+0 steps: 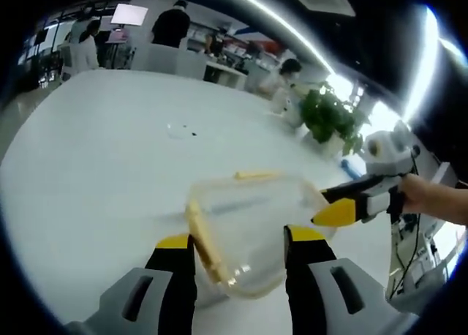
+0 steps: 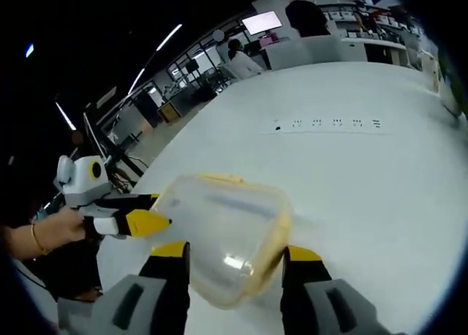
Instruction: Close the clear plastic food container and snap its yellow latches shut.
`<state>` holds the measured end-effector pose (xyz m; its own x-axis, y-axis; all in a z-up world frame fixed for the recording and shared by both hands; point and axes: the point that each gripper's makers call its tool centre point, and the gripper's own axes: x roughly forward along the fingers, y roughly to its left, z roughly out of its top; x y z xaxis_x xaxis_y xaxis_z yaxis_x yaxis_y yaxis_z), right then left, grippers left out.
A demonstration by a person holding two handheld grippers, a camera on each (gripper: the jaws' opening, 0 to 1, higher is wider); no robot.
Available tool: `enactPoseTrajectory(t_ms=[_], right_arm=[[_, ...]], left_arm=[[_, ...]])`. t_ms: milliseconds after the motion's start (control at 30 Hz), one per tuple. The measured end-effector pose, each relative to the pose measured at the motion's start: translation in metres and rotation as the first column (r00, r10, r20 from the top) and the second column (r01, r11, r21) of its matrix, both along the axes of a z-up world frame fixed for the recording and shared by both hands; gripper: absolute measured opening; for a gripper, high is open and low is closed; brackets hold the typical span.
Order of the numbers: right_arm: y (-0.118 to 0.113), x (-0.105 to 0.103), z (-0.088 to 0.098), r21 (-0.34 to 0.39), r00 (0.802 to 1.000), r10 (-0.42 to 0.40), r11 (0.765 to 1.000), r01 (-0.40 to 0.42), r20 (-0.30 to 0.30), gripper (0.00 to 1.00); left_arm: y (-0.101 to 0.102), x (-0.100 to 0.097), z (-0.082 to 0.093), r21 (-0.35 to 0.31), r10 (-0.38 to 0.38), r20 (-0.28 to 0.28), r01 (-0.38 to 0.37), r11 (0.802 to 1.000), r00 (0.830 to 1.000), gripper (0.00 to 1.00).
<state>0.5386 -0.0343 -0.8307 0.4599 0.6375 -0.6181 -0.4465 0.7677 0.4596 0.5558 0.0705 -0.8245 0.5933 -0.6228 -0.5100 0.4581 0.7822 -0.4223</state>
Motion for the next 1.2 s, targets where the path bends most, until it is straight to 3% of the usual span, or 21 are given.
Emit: enactPoseTrajectory(t_ms=[433,933,1200], right_arm=[[-0.0008,0.0031,0.0005,0.021,1.0,-0.004,1.0,0.004,0.013,0.48],[0.0004,0.002,0.0031,0.035,1.0,-0.015,0.999,0.014,0.018,0.49],[-0.0012,0.0017,0.0031,0.042,0.999,-0.028,0.999,0.028,0.017,0.49]], left_arm=[[-0.0007,0.0021,0.0002,-0.019,0.045,0.017,-0.045,0.999,0.999,0.46],[0.0012,0.0024,0.0008,-0.059,0.104,-0.03,-0.106,0.993,0.994,0.45],[0.005,0.0002,0.0024,-0.072,0.063,-0.024,-0.065,0.995,0.998,0.43]])
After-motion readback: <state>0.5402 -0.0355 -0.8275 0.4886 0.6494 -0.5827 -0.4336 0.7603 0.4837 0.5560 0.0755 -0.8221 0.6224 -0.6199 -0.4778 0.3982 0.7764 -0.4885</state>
